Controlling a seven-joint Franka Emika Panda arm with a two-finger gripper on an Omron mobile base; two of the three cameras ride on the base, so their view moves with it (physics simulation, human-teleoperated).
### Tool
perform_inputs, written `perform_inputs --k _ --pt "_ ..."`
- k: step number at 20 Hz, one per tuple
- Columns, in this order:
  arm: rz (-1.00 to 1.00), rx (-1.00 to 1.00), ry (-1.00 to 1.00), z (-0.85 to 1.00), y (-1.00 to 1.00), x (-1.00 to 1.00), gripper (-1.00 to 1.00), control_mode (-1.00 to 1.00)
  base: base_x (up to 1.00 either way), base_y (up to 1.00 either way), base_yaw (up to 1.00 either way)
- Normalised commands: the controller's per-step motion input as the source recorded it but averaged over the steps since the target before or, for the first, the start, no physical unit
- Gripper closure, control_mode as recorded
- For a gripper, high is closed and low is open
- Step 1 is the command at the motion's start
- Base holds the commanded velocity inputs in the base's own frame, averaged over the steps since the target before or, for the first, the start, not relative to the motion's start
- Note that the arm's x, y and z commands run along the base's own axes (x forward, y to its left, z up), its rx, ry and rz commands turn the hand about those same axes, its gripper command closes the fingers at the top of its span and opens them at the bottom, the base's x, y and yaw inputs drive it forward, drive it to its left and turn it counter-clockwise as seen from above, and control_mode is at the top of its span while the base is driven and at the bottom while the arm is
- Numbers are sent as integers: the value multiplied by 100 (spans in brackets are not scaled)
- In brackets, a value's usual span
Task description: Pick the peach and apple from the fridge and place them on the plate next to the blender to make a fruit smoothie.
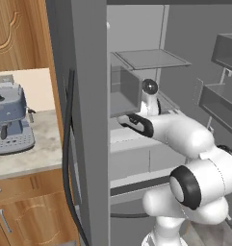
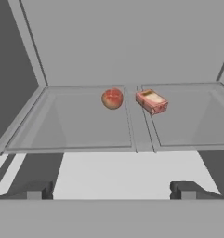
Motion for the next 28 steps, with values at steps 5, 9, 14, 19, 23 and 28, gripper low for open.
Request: perform_inputs --k 5,9,14,19,23,28 --pt "0 0 1 -6 0 36 -100 -100 0 0 0" --pt "0 2 1 -20 0 28 -100 -100 0 0 0" --pt "0 4 0 -27 0 31 -100 -100 0 0 0" --pt "0 1 0 -22 3 39 -100 -100 0 0 0" --pt "0 -1 0 -6 7 44 -100 -100 0 0 0" --pt "0 -2 0 -11 12 37 -100 -100 0 0 0"
